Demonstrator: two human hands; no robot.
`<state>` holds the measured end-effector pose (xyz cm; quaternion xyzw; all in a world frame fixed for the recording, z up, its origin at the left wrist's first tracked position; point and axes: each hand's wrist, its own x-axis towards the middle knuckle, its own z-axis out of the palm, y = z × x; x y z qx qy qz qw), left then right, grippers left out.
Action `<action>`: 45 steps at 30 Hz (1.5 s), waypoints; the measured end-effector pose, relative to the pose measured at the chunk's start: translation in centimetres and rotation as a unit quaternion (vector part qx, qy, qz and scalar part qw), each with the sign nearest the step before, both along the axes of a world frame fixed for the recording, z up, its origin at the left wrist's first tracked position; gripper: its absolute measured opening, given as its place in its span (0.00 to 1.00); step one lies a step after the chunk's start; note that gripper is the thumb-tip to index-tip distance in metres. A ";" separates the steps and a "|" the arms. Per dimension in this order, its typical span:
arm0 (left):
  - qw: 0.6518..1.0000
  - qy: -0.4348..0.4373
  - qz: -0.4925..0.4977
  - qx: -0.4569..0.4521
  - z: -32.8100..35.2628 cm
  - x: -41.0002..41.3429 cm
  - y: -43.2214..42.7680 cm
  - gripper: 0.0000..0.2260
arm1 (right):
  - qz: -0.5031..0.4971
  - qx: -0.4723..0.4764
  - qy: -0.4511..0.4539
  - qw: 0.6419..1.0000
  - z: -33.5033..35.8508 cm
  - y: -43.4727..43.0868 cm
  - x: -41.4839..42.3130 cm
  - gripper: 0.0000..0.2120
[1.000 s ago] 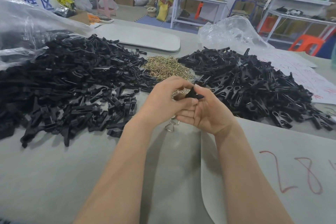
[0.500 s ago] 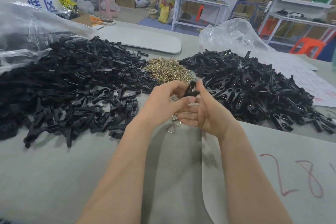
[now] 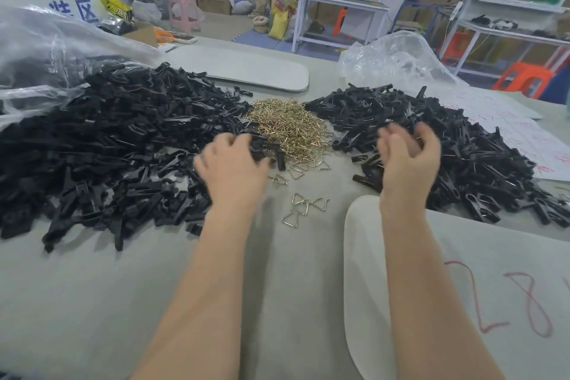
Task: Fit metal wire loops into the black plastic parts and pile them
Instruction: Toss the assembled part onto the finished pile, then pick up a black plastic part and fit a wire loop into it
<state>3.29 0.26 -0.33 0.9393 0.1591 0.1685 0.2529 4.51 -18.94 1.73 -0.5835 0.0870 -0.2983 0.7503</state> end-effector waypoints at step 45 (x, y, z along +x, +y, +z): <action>0.905 -0.079 -0.255 -0.330 0.5 0.1 -3.0 0.10 | 0.267 -0.046 0.131 0.954 -1.4 4.3 -0.6 0.10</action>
